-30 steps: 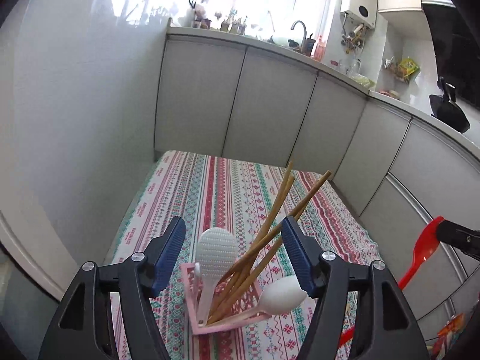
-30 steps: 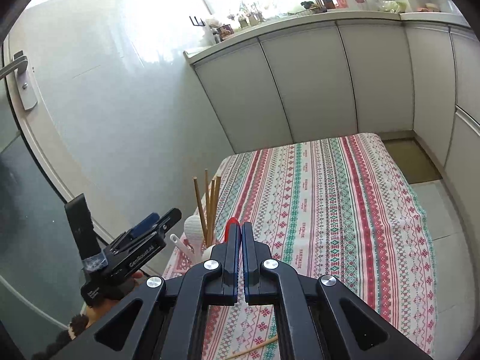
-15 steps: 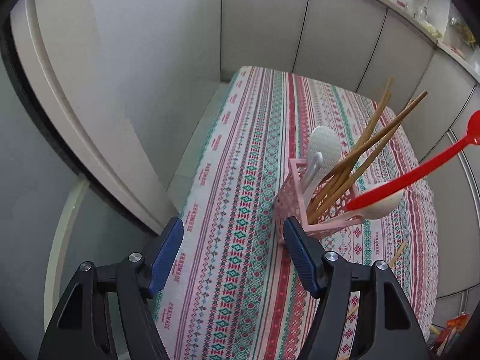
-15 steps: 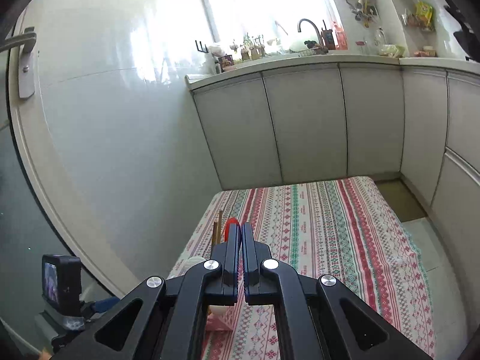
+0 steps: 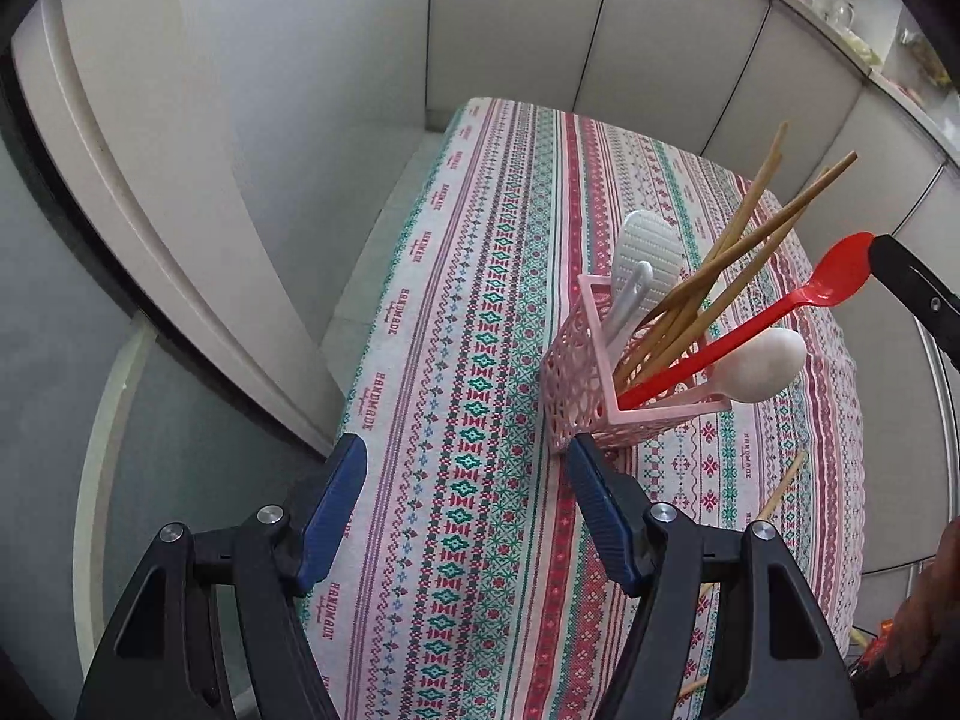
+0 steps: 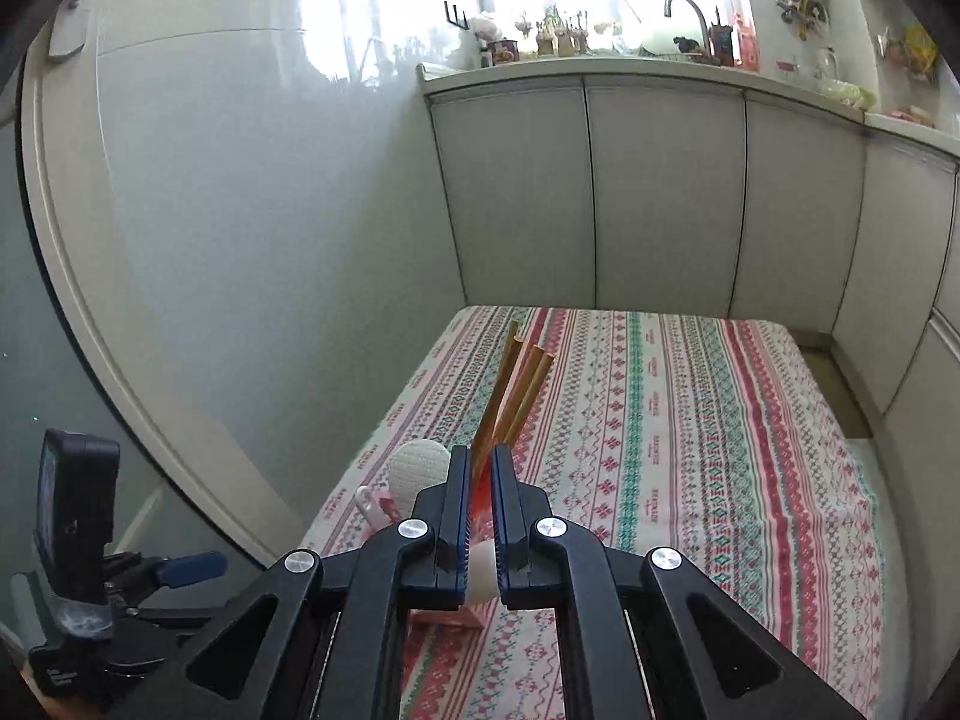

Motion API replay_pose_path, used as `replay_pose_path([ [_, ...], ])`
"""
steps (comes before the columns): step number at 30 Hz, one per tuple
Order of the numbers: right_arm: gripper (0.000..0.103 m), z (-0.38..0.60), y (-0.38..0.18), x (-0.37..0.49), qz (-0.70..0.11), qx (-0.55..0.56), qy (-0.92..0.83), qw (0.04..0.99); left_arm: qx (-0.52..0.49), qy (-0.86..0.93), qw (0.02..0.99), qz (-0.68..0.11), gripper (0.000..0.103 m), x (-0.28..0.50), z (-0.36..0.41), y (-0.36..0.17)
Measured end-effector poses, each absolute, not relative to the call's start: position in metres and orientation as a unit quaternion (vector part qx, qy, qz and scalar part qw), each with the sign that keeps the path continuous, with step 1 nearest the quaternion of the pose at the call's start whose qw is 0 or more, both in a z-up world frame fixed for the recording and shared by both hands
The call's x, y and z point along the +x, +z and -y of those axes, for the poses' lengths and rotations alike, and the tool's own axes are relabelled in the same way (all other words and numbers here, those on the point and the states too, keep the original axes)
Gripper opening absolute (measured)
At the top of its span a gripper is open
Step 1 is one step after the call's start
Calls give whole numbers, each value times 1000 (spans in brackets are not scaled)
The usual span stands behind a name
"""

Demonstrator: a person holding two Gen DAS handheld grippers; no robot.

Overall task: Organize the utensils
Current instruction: 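Open the left tool to drop the paddle in while the right tool inserts the red spoon and opens, then close the right tool on the short wooden chopstick and lift it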

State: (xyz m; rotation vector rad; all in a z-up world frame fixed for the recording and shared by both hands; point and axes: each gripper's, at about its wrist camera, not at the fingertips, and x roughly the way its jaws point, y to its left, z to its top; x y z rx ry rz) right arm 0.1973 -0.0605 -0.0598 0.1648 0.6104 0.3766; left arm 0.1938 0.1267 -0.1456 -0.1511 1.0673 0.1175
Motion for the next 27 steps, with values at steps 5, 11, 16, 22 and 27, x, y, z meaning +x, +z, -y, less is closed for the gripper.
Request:
replay_pose_path([
  [5,15,80,-57,188,-317,98,189,924,-55,46,855,-514,72,191,-117,-146],
  [11,18,109,-67,176,-369,102,184,905,-39,28,851,-523,73,184,-103,-147],
  [16,20,132,-83,165,-424,117,180,880,-28,10,848,-529,74,176,-88,-148],
  [22,58,154,-110,152,-483,139,176,847,-2,-21,837,-546,77,167,-67,-155],
  [27,59,169,-146,140,-551,135,142,811,12,-50,818,-572,78,161,-51,-169],
])
